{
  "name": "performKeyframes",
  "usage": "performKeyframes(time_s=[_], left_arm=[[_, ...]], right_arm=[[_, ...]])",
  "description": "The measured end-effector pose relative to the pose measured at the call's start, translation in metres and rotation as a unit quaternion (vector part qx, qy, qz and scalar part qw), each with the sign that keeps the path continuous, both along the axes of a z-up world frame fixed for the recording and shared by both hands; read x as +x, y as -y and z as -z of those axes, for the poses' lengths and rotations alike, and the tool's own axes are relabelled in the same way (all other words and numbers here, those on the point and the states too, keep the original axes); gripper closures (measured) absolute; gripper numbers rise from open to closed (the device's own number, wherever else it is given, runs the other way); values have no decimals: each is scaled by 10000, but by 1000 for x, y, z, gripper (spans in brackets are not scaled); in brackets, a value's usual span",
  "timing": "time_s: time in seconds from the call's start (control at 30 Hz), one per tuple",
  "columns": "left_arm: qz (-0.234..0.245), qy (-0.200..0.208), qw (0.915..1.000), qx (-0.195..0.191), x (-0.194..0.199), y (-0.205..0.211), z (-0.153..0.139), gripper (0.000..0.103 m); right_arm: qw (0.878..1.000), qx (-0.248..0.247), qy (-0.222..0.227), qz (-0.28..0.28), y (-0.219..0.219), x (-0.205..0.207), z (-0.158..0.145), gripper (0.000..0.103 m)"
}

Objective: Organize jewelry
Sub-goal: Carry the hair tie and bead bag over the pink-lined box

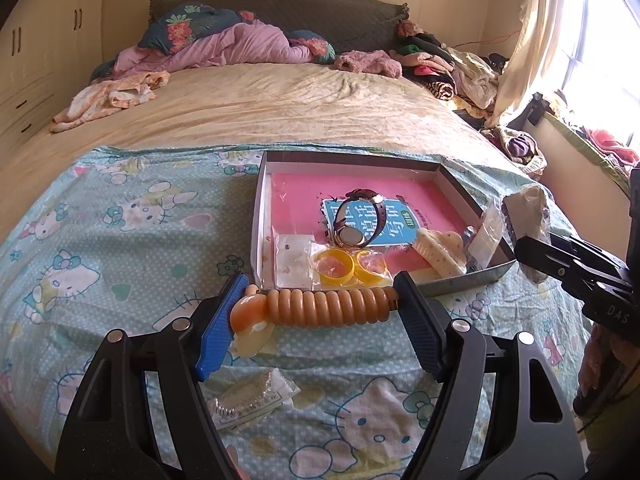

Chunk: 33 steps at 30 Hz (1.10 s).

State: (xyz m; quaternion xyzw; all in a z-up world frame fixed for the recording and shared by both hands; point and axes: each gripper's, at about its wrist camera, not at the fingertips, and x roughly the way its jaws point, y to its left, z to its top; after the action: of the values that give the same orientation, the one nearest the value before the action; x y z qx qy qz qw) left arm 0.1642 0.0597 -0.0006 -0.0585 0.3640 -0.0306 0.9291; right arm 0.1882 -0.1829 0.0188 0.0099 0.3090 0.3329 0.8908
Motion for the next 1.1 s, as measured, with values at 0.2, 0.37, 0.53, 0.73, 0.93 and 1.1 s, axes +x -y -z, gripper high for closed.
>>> performKeyframes(time_s=[0.2,0.37,0.53,0.73,0.93,1.1], left_arm=[[33,-69,10000,-18,22,0,6,37],[58,-140,9999,12,36,0,15,37],[76,-264,9996,40,47,1,25,37],[127,-326,9993,138,55,5,35,37],[114,-403,9990,126,65,4,41,37],[115,-440,9989,120,67,5,44,36]], right_arm=[[10000,-55,23,-22,-8,14,1,65],[9999,-107,-26,-32,-15,27,6,65],[9998,-161,-105,-39,-22,38,14,65],[9996,-223,-190,13,-28,51,22,65],[9992,-273,-293,54,-29,59,32,65],[9989,-303,-347,58,-30,63,38,65]])
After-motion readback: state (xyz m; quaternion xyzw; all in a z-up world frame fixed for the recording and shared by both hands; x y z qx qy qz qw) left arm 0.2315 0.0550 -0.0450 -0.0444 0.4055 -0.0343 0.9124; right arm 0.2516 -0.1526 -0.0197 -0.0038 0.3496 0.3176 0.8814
